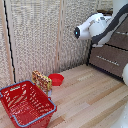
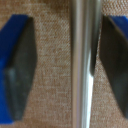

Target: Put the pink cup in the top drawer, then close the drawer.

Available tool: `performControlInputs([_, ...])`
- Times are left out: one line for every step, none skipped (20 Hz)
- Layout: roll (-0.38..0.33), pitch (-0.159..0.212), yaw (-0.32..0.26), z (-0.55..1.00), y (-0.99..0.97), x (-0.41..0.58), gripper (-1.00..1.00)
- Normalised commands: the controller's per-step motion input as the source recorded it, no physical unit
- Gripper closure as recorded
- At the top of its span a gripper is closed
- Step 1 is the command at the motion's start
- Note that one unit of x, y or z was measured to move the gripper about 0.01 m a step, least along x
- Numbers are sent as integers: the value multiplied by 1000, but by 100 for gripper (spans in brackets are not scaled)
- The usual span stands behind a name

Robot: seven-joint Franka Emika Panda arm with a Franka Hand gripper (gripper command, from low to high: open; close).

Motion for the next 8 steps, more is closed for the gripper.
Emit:
performControlInputs([-8,-5,-66,0,494,40,-100])
performControlInputs([-21,0,-55,-74,660,71,-100])
performControlInputs([0,1,-74,-97,669,123,-100])
performControlInputs([0,0,-91,-80,606,154,-100])
performControlInputs([0,0,-114,-80,574,169,-100])
performControlInputs([0,0,-130,-89,600,197,-100])
performControlInputs([0,54,-153,-111,603,197,-100])
performControlInputs([0,79,-178,-40,366,63,-100])
